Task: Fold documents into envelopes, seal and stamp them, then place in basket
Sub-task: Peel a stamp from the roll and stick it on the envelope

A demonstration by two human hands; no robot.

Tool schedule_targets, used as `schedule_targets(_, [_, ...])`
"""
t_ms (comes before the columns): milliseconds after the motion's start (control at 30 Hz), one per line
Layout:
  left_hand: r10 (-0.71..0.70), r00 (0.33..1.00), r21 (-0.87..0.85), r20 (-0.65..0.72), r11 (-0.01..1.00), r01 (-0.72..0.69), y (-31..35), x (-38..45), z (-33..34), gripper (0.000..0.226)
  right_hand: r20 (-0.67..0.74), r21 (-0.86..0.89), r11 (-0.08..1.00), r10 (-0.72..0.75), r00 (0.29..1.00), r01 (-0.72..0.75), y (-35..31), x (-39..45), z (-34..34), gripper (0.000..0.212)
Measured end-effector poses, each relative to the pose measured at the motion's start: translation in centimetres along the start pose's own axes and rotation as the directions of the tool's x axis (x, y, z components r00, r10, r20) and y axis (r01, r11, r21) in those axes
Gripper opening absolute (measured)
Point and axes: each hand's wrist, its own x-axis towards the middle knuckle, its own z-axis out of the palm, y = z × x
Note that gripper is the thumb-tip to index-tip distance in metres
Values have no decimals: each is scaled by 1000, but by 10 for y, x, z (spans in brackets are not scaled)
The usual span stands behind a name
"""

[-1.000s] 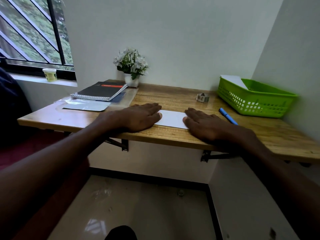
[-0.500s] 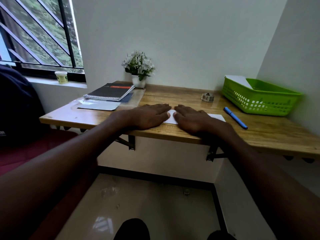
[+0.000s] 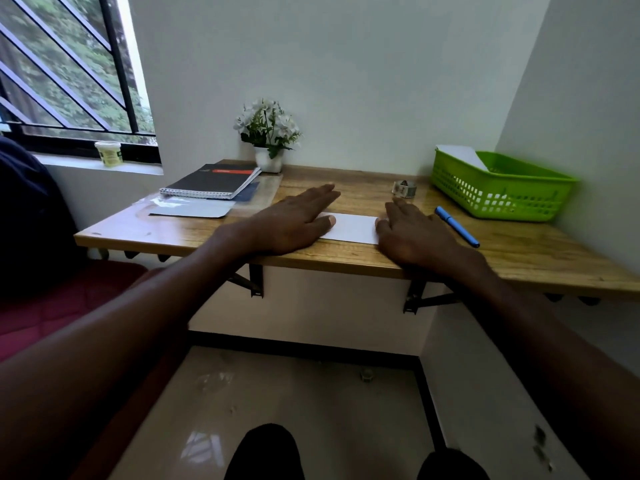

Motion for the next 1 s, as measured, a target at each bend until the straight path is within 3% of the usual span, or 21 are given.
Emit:
schedule_targets(67, [15, 1000, 0, 12, 1000, -15, 1, 1, 0, 62, 13, 45, 985, -169, 986, 168, -13, 0, -4, 61])
schedule_targets(133, [-23, 997, -7, 68, 1000, 24, 4, 2, -1, 58, 114, 102, 958, -281, 953, 270, -25, 0, -5, 59])
schedule_targets(267, [-67, 991, 69, 115, 996, 60, 7, 0, -3, 55, 201, 41, 990, -143, 969, 137, -20, 4, -4, 62])
schedule_targets(367, [-83, 995, 44, 52, 996, 81, 6, -2, -4, 52, 97, 55, 998, 4, 995, -9, -12, -4, 0, 63])
schedule_targets(433, [-59, 988, 74, -142, 995, 70, 7, -6, -4, 47, -60, 53, 998, 43, 997, -40, -15, -12, 3, 59])
schedule_targets(533, [25, 909, 144, -416, 989, 39, 9, -12, -3, 31, -247, 25, 999, -15, 969, 22, -22, -17, 3, 44])
schedule_targets(867, [-65, 956, 105, -286, 990, 99, -5, 15, -3, 26, -156, 13, 995, -92, 983, 96, -21, 37, -7, 24])
schedule_targets(1000, [-41, 929, 128, -368, 987, 94, -8, 31, -10, 26, -348, 91, 990, -69, 935, 107, -12, 58, -17, 18])
